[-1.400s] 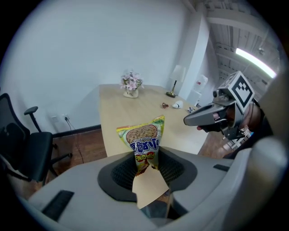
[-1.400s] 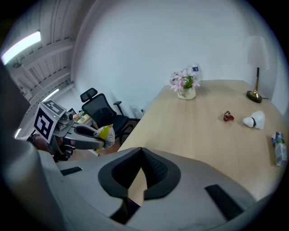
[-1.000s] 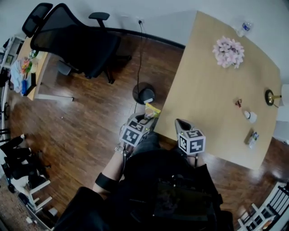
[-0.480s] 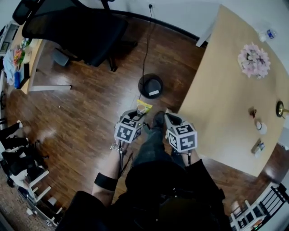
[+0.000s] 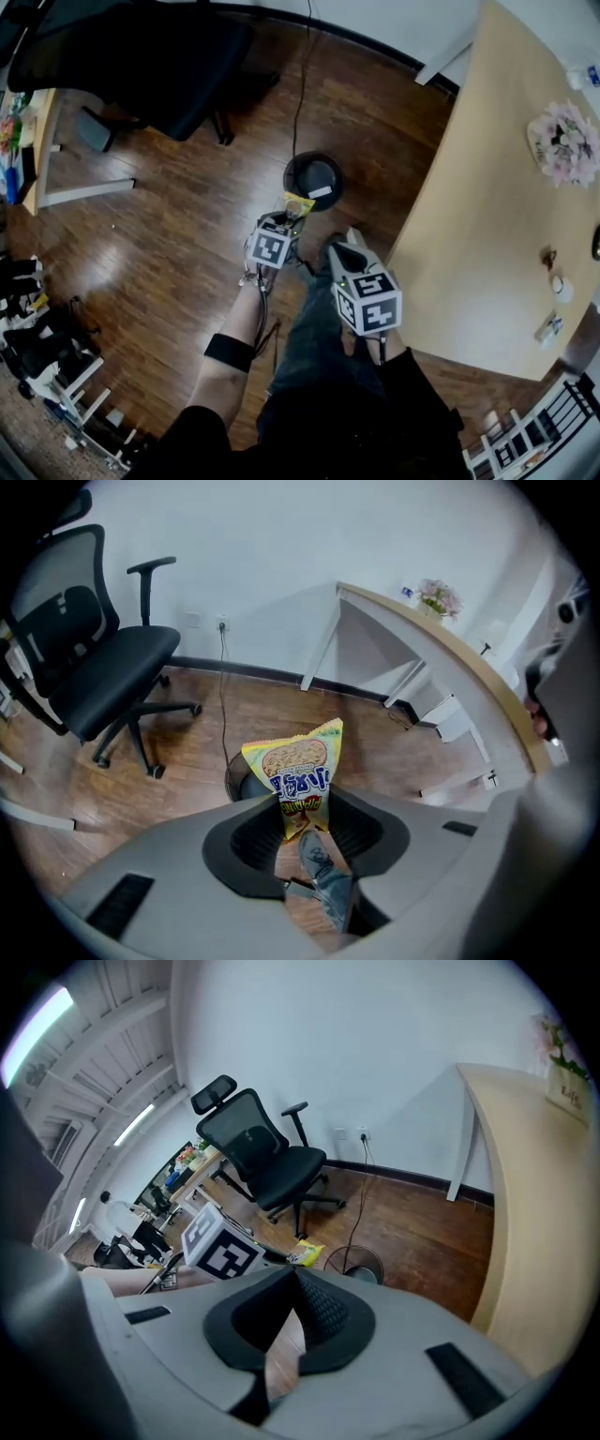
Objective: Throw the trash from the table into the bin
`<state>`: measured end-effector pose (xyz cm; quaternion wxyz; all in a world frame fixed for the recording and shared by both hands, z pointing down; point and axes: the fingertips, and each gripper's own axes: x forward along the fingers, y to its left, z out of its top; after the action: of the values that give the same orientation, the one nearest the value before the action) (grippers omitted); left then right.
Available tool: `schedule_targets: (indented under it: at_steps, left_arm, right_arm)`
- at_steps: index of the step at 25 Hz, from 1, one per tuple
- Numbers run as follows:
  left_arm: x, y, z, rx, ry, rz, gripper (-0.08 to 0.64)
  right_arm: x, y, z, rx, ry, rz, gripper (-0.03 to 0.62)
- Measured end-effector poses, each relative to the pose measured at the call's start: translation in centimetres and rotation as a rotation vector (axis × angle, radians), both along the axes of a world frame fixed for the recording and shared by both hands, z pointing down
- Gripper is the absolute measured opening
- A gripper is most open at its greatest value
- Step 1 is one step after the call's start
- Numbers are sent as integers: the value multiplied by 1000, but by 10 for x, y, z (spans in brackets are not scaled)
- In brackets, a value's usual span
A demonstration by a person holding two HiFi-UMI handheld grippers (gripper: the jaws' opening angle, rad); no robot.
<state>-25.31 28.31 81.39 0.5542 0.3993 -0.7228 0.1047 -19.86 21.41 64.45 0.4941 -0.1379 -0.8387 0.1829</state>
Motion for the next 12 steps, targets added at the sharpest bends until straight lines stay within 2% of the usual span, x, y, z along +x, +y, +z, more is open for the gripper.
schedule_targets:
  at_steps: [7,12]
  left_arm:
    - [-33,-12,101,-70,7,27,144]
    - [-43,-14,166,-118,88,-10,145]
  right_arm:
    - [-18,-3,29,-33,23,58,9]
    - [-22,6,27,-61,6,48,9]
